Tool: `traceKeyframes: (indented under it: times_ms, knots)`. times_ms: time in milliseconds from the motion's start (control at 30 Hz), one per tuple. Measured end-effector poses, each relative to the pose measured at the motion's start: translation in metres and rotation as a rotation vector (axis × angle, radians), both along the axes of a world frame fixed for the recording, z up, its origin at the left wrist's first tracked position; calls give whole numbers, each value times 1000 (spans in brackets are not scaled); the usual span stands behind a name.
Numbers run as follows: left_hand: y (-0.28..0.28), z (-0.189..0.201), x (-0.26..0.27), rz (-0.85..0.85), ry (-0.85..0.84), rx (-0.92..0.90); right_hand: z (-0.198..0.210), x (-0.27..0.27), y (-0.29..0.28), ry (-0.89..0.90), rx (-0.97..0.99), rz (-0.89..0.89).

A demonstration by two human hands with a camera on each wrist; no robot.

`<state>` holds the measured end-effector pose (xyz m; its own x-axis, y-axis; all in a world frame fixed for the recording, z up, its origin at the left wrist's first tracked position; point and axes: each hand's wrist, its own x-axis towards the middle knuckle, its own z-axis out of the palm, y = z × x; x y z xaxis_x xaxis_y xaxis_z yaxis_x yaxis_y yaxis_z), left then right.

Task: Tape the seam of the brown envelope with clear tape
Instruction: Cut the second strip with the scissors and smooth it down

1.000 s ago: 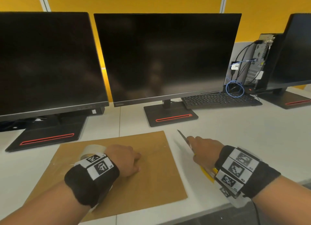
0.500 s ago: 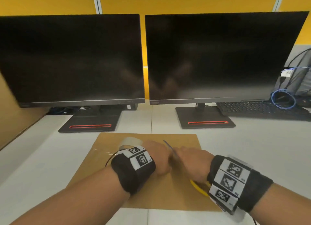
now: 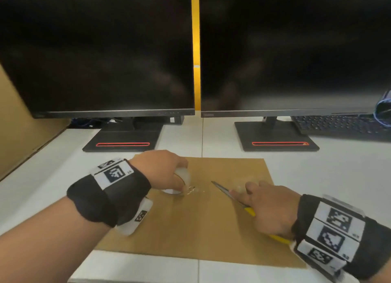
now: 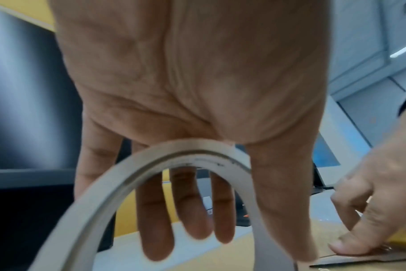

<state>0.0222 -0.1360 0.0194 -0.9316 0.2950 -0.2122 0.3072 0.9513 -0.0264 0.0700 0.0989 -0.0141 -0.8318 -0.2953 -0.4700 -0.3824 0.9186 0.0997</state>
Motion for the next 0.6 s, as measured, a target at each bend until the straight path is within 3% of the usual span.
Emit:
traceKeyframes:
  times_ms: [133,333,600]
  knots:
    - [-11,-4,-4,20,-1,81,4,0,7,-52,6,-7]
    - [-16,-8,-6,1,-23,122,-2,4,14,80,-8,74]
    - [-18,-9,-6,-14,-51,190,-1,-12,24,144,-170,68]
